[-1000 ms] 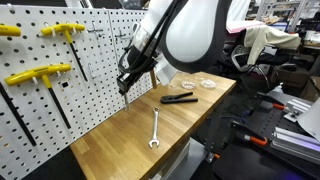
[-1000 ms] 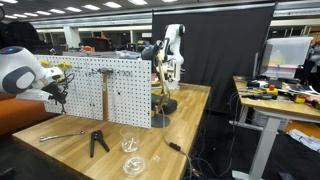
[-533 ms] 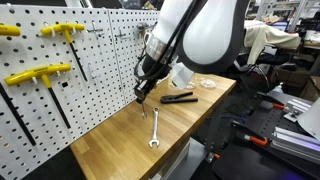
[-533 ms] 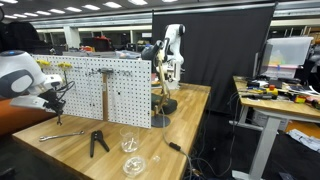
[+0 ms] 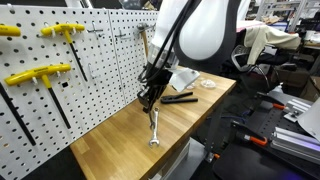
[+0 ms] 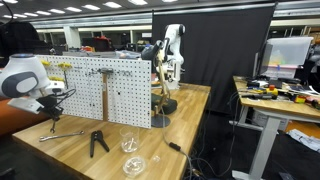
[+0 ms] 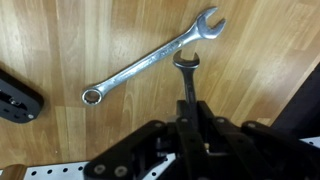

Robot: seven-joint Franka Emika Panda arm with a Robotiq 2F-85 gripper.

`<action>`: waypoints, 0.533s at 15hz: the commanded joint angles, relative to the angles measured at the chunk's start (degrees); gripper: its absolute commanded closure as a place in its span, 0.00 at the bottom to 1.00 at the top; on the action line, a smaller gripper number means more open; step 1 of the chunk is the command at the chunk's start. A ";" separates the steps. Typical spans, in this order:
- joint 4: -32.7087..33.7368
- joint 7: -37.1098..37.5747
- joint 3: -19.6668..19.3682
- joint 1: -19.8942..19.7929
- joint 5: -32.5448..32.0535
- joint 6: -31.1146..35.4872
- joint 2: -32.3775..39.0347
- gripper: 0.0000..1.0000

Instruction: Unhang the spanner from the tool holder and put it on the table

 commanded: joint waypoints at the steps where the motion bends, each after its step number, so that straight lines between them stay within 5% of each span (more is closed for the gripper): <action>1: 3.41 3.08 9.03 -9.71 -0.73 -2.95 2.33 0.97; 8: 11.65 7.18 17.81 -19.89 1.70 -5.75 11.30 0.97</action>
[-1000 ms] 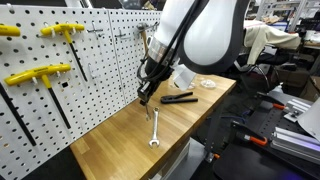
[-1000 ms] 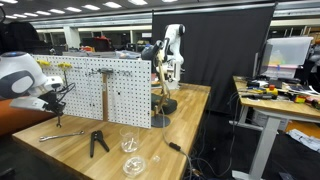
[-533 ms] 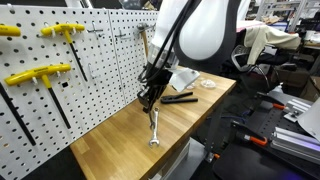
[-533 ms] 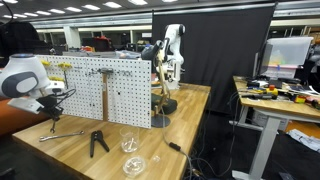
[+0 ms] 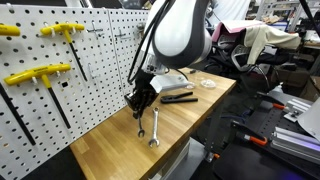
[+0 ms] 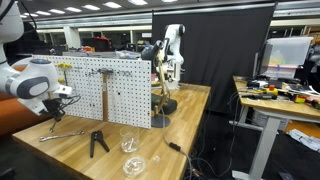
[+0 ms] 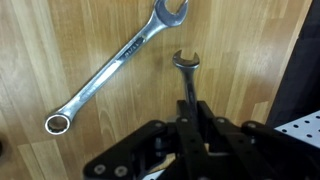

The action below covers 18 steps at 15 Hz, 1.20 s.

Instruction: Unhang the spanner from the tool holder and put it on the table

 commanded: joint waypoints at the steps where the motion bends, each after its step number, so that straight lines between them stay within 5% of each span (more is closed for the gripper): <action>1: 4.15 1.79 4.14 -4.70 1.68 -3.02 3.92 0.97; 2: 4.94 2.09 4.56 -5.22 1.85 -3.23 4.79 0.97; 4: 5.88 2.29 5.34 -5.96 2.09 -2.91 5.61 0.69; 13: 4.05 -1.01 9.98 -9.81 0.73 -1.52 3.20 0.04; 15: 2.51 -2.12 11.59 -10.73 0.57 -0.70 0.65 0.00; 16: 5.45 -0.66 9.13 -8.12 0.99 -1.16 3.62 0.09; 18: 4.51 -0.98 10.04 -8.61 1.02 -1.13 1.76 0.00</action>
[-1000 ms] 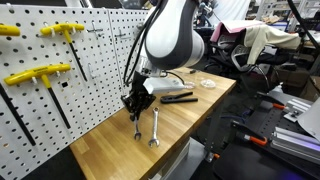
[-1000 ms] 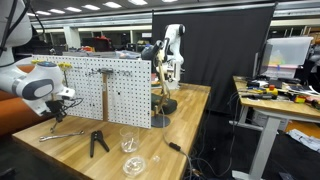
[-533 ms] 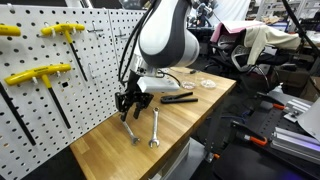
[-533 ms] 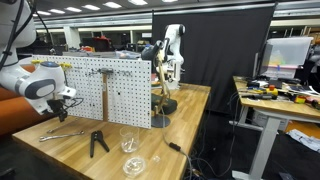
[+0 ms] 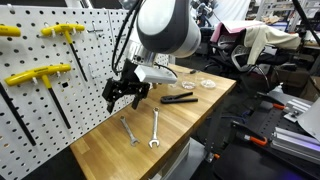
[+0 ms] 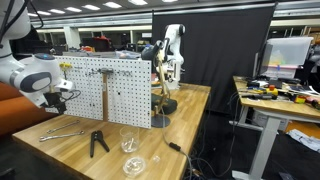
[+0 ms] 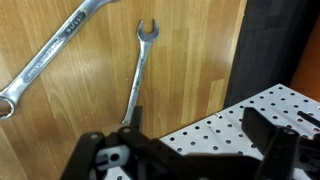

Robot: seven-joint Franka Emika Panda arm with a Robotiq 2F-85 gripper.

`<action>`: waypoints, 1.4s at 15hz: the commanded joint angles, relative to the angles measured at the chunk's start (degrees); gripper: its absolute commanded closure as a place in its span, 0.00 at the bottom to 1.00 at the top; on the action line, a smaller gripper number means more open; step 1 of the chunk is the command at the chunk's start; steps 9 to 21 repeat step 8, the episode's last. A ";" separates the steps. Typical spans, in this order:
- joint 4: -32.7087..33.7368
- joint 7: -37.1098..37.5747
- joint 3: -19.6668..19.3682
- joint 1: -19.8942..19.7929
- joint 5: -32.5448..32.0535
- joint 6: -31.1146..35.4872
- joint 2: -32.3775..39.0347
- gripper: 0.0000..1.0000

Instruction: Unhang the spanner from the tool holder and put it on the table

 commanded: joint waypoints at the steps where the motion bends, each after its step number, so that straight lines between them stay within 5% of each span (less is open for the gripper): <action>1: -0.27 -0.10 -0.24 0.32 0.24 -0.06 -0.34 0.00; 21: -0.67 -0.26 -0.23 0.15 0.20 -0.05 -0.38 0.00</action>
